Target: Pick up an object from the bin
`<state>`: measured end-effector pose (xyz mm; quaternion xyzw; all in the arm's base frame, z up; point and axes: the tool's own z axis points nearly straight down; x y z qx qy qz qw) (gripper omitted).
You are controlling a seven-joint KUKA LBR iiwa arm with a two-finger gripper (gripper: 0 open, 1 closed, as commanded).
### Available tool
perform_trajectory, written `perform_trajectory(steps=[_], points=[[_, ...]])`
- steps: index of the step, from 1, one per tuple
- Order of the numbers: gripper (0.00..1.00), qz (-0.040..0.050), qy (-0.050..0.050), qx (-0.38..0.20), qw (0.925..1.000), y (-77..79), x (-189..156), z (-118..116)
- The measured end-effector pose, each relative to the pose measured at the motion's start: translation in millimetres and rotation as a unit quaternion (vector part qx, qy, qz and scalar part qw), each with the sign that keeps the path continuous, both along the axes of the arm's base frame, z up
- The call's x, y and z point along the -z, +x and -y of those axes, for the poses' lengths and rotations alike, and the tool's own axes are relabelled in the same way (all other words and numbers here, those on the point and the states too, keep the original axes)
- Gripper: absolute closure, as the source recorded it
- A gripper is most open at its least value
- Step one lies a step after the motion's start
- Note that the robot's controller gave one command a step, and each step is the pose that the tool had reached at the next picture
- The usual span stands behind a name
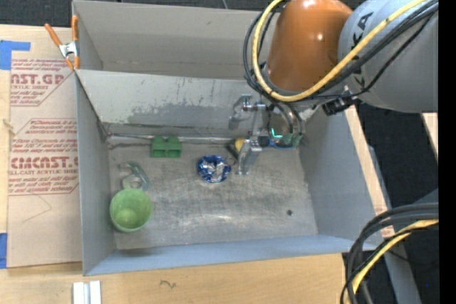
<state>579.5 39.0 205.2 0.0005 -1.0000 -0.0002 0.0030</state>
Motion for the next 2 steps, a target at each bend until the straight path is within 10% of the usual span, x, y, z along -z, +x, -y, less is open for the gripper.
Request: perform_trajectory(steps=[1,2], points=[[0.0,-0.0007,0.0,0.023,0.9997,-7.0,126.0,7.9],[0.0,0.0066,-0.001,0.092,0.9958,-6.6,131.0,-18.9]])
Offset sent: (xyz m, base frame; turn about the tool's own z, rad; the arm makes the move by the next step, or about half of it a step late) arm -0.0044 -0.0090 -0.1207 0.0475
